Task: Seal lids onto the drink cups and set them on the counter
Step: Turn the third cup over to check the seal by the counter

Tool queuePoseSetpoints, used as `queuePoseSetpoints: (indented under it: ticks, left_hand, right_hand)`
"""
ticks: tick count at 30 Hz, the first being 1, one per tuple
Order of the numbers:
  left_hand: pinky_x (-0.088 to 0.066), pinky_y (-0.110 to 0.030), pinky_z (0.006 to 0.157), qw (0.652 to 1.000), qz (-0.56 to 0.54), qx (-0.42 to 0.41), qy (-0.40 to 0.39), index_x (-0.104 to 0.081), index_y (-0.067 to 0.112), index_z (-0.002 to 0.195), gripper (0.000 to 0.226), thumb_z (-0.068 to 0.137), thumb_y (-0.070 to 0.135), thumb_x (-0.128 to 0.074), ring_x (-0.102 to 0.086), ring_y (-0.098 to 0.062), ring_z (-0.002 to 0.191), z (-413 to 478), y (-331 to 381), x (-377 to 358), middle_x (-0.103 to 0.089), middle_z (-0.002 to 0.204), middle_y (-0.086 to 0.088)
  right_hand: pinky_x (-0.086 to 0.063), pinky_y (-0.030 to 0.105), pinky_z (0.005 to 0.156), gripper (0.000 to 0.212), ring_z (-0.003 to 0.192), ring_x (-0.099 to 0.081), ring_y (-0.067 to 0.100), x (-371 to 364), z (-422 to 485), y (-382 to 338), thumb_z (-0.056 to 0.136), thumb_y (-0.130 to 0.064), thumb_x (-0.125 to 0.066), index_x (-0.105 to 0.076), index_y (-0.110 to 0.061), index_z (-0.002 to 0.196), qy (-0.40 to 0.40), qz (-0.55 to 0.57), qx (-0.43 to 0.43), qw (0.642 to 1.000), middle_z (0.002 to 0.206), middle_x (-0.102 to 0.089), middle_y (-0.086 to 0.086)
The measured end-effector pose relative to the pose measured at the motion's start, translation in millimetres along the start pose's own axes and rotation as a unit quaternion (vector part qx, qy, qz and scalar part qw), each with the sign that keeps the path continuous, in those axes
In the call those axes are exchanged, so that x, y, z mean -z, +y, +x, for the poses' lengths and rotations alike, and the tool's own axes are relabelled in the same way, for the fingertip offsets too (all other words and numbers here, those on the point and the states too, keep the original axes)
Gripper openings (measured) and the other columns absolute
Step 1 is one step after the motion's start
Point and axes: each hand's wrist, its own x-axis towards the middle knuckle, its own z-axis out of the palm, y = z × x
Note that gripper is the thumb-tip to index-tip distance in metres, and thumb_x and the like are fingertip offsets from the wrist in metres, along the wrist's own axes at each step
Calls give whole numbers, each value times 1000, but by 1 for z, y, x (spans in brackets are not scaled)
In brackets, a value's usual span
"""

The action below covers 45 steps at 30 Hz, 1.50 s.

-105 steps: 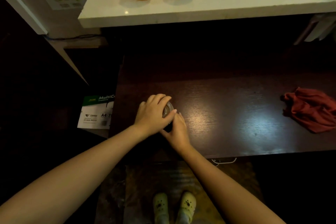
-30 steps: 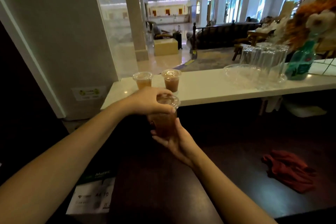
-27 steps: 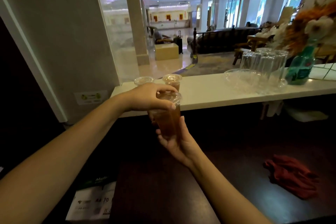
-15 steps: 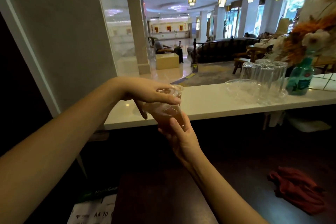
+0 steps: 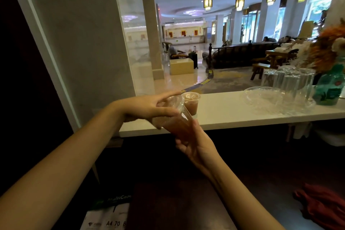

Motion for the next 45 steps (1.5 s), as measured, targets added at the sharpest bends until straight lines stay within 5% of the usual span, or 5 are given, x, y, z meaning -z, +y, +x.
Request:
queuePoseSetpoints:
  ticks: [4, 12, 21, 31, 45]
  left_hand:
    - [-56, -50, 81, 990, -132, 44, -27, -50, 37, 124, 81, 54, 70, -71, -58, -26, 114, -2, -22, -3, -55, 130, -4]
    - [-57, -30, 67, 976, -195, 87, 43, -52, 23, 123, 60, 70, 42, -70, -59, -25, 103, 5, -28, -5, -55, 127, -14]
    - [-55, -29, 72, 962, -250, 13, 109, -39, 27, 135, 81, 64, 19, -77, -56, -22, 111, 6, -56, -28, -49, 132, -8]
    - [-56, -37, 72, 962, -239, 112, 70, -37, 30, 133, 78, 63, 39, -72, -51, -29, 116, 11, -59, -34, -47, 133, -10]
    - [-49, -48, 92, 963, -243, 92, 69, -23, 35, 143, 89, 69, 62, -64, -45, -28, 125, 10, -73, -42, -37, 145, -3]
  right_hand:
    - [-54, 24, 61, 60, 69, -65, 17, 5, 3, -3, 72, -50, -66, -55, -17, 120, 9, -98, 46, 994, 111, -59, 16]
    - [-54, 22, 72, 60, 103, -63, 23, 9, 12, -8, 69, -53, -71, -51, -40, 124, 5, -226, 43, 973, 127, -53, 5]
    - [-53, 23, 55, 70, 63, -66, 15, 12, 22, -4, 69, -61, -60, -57, -14, 121, 26, -168, -64, 983, 106, -64, 16]
    - [-54, 25, 76, 61, 116, -56, 25, 17, 9, 1, 69, -51, -71, -55, -31, 124, 18, -203, -29, 979, 129, -52, 8]
    - [-55, 26, 66, 41, 81, -71, 18, 27, 9, 13, 76, -39, -72, -63, -22, 112, 6, -122, -71, 990, 108, -66, 10]
